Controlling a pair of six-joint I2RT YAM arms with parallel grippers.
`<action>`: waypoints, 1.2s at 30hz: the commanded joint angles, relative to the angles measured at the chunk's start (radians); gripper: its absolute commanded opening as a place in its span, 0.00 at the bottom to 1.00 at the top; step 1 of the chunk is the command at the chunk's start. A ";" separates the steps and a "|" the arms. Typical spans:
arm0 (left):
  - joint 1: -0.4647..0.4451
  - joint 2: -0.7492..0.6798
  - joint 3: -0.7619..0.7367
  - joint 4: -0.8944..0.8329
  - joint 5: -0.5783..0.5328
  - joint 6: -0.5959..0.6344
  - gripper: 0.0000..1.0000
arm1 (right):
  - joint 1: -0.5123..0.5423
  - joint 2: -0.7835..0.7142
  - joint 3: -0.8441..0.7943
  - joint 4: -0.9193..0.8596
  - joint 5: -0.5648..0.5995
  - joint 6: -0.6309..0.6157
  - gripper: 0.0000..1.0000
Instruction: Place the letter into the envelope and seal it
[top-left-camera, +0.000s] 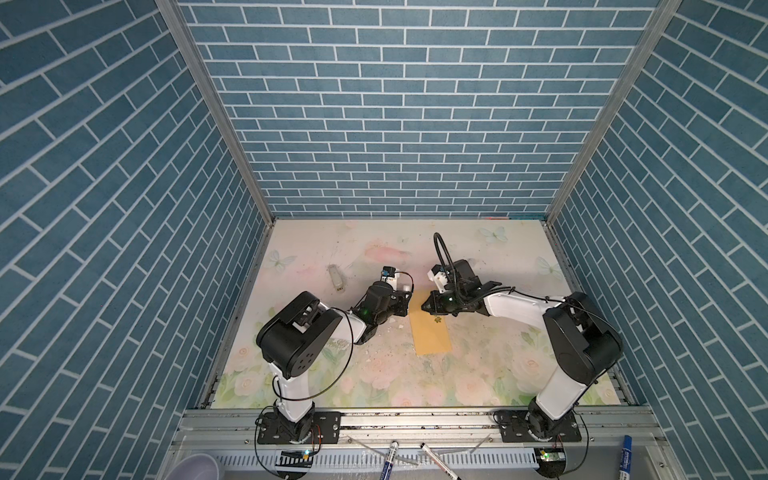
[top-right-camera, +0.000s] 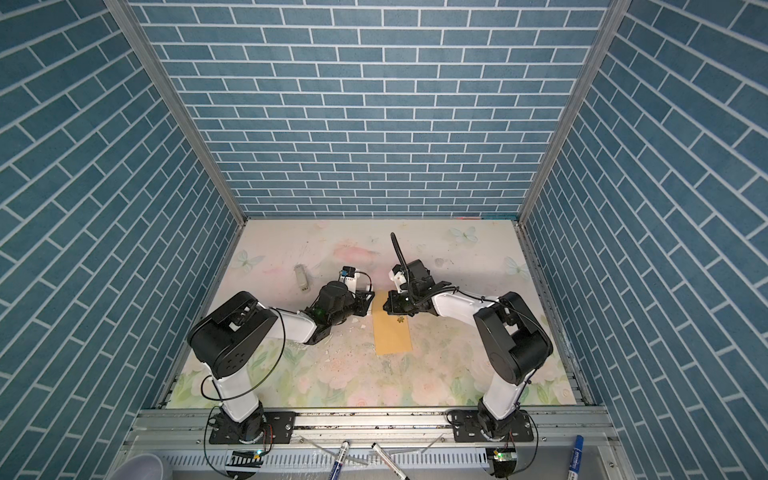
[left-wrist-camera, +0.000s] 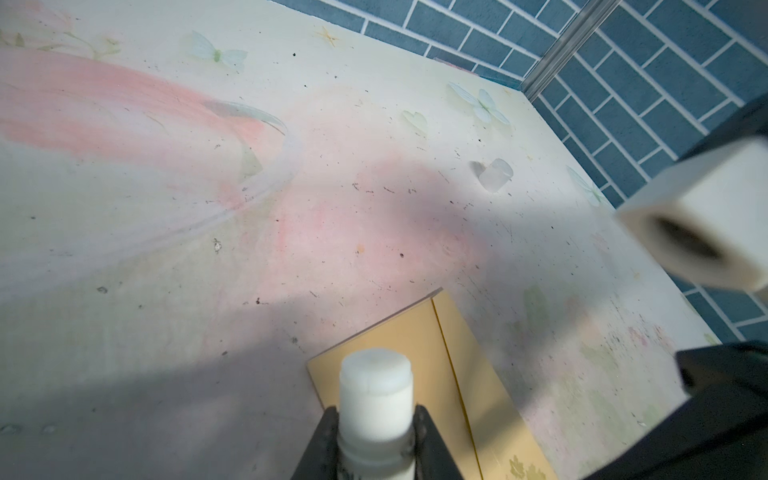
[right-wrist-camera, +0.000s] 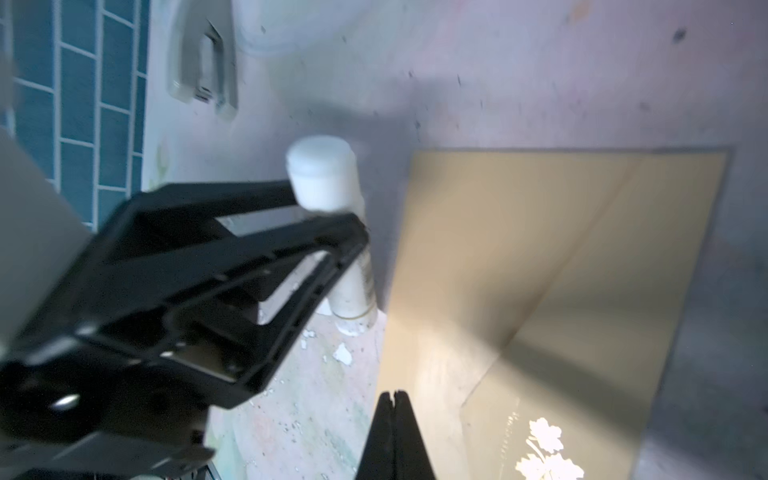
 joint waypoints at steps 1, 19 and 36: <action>-0.004 -0.044 0.013 -0.016 0.019 -0.005 0.00 | -0.009 -0.018 -0.020 -0.027 0.027 -0.006 0.00; -0.031 -0.019 0.081 -0.021 0.046 -0.041 0.00 | 0.011 0.106 -0.012 -0.088 0.033 -0.024 0.00; -0.037 0.073 0.096 0.007 0.038 -0.046 0.00 | 0.017 0.160 0.002 -0.131 0.080 -0.041 0.00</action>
